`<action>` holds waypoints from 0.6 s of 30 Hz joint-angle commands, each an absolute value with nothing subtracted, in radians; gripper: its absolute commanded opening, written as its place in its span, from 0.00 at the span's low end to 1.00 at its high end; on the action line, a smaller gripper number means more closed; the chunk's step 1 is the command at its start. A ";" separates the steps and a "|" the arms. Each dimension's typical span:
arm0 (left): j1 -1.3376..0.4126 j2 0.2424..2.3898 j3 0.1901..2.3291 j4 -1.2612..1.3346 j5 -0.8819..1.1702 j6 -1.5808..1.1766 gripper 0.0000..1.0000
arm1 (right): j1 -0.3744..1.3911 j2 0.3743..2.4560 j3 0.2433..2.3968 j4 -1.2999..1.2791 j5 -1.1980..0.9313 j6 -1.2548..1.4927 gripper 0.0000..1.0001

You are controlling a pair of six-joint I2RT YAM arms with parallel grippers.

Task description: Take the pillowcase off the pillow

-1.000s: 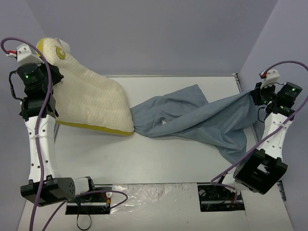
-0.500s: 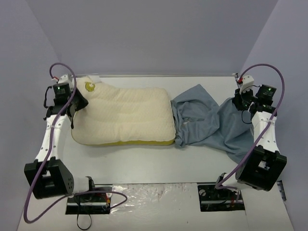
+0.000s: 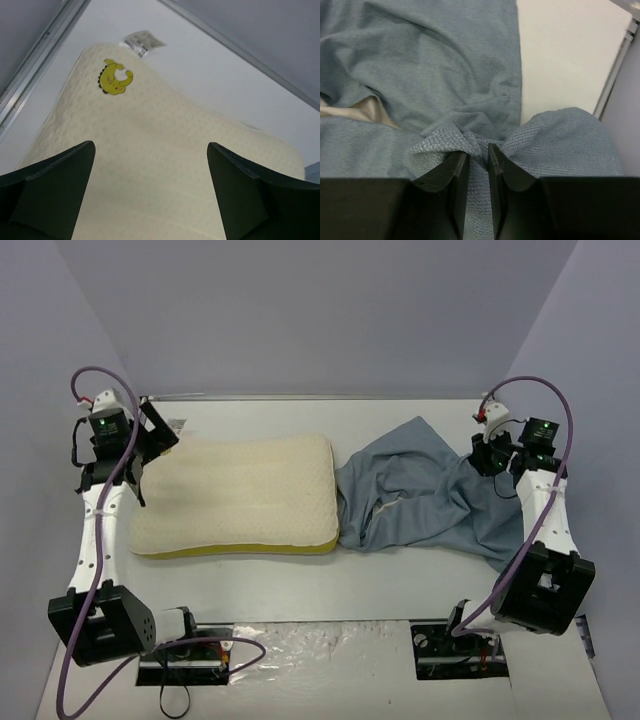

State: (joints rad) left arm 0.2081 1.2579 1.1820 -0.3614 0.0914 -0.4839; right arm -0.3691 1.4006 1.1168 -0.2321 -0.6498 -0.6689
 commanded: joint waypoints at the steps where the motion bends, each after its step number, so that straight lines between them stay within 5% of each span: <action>1: 0.190 1.181 1.325 -0.311 0.181 -0.462 0.95 | -0.293 1.376 1.199 -0.302 -0.628 -0.701 0.19; 10: -0.092 1.079 1.200 -0.115 0.521 -0.462 0.94 | -0.187 1.422 1.364 -0.304 -0.437 -0.575 0.71; 11: -0.115 1.066 1.181 -0.110 0.529 -0.451 0.94 | -0.187 1.399 1.362 -0.304 -0.414 -0.571 0.99; 18: -0.199 0.887 1.059 -0.184 0.526 -0.296 0.94 | -0.193 1.217 1.214 -0.284 -0.434 -0.283 1.00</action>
State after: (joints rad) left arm -0.1951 0.9874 1.0512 -0.1841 0.5110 -0.3889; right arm -0.1902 1.3216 1.2667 -0.2966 -0.4503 -0.4564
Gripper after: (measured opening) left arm 0.944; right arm 0.999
